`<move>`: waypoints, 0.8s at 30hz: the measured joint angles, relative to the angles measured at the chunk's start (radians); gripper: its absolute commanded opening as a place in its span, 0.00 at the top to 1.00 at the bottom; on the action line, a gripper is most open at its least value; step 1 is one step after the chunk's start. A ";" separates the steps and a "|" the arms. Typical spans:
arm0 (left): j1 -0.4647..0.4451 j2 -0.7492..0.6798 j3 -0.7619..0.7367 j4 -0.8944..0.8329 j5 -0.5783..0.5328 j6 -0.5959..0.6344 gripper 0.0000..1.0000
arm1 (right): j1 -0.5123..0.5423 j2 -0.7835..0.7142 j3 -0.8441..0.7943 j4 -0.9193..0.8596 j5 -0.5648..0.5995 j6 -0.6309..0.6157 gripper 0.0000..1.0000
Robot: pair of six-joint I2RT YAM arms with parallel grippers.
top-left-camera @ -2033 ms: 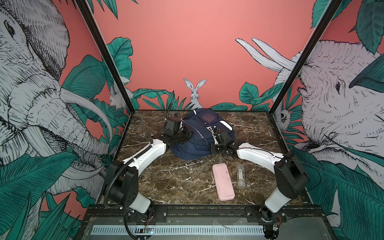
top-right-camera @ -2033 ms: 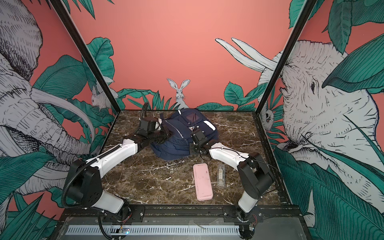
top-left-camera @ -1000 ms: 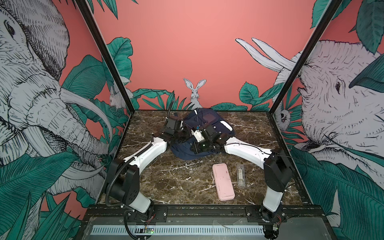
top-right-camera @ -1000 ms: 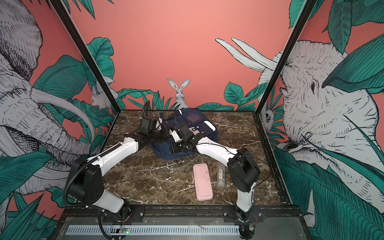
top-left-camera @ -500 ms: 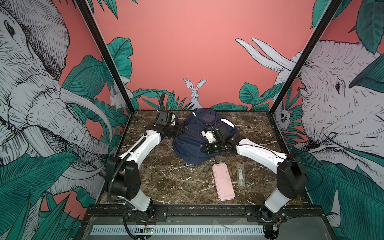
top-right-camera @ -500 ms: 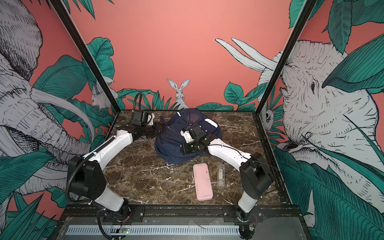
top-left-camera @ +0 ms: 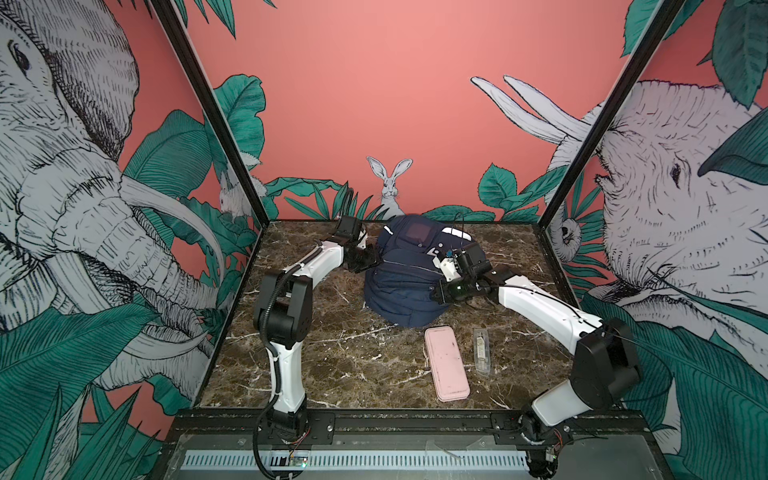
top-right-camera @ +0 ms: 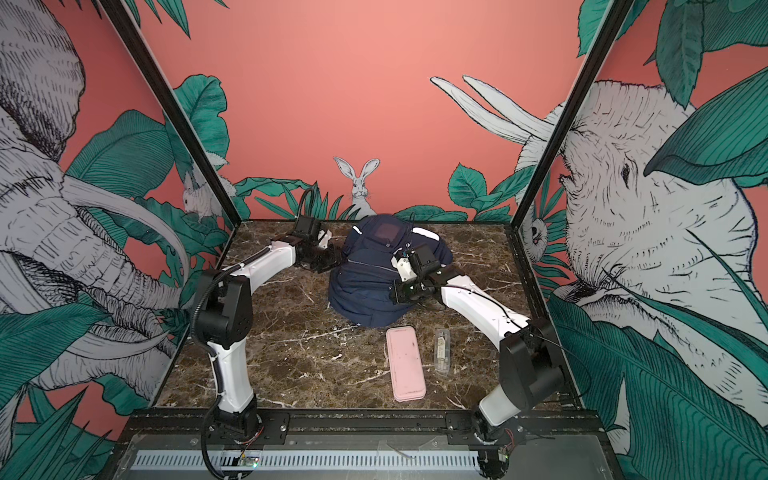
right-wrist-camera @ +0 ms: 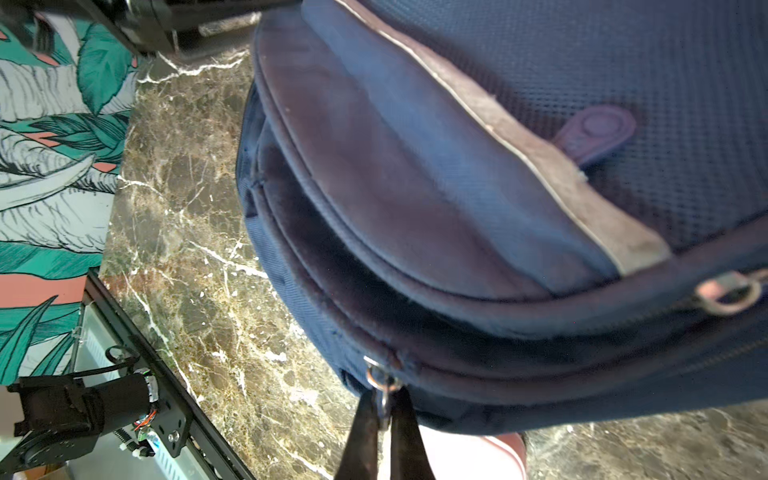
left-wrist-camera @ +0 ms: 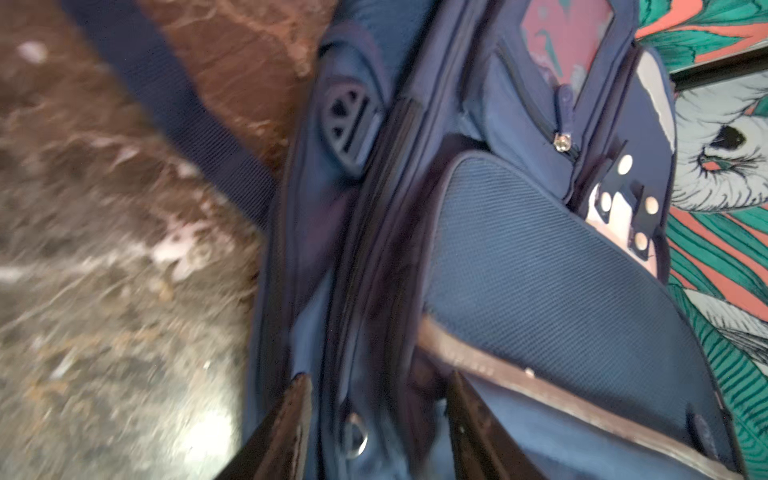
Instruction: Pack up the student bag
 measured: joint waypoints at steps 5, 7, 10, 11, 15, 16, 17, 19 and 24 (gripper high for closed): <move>-0.037 0.096 0.143 -0.042 0.021 0.049 0.46 | -0.003 0.000 -0.010 -0.005 0.000 -0.011 1.00; -0.044 0.117 0.165 -0.063 0.021 0.061 0.48 | -0.005 0.000 -0.014 -0.006 0.003 -0.014 1.00; -0.048 0.143 0.175 -0.077 0.023 0.076 0.51 | -0.006 0.000 -0.016 -0.011 0.005 -0.023 1.00; -0.048 0.148 0.175 -0.082 0.024 0.079 0.52 | -0.008 0.000 -0.016 -0.011 0.005 -0.026 1.00; -0.049 0.153 0.176 -0.086 0.030 0.089 0.59 | -0.010 0.000 -0.016 -0.013 0.005 -0.034 1.00; -0.049 0.153 0.176 -0.087 0.030 0.091 0.65 | -0.011 0.000 -0.016 -0.013 0.005 -0.034 1.00; -0.049 0.153 0.177 -0.088 0.029 0.095 0.72 | -0.011 0.000 -0.016 -0.014 0.004 -0.035 1.00; -0.047 0.153 0.177 -0.090 0.034 0.095 0.87 | -0.012 0.001 -0.016 -0.016 0.005 -0.036 1.00; -0.046 0.143 0.148 -0.054 0.048 0.072 1.00 | -0.014 0.009 -0.014 -0.031 0.000 -0.041 1.00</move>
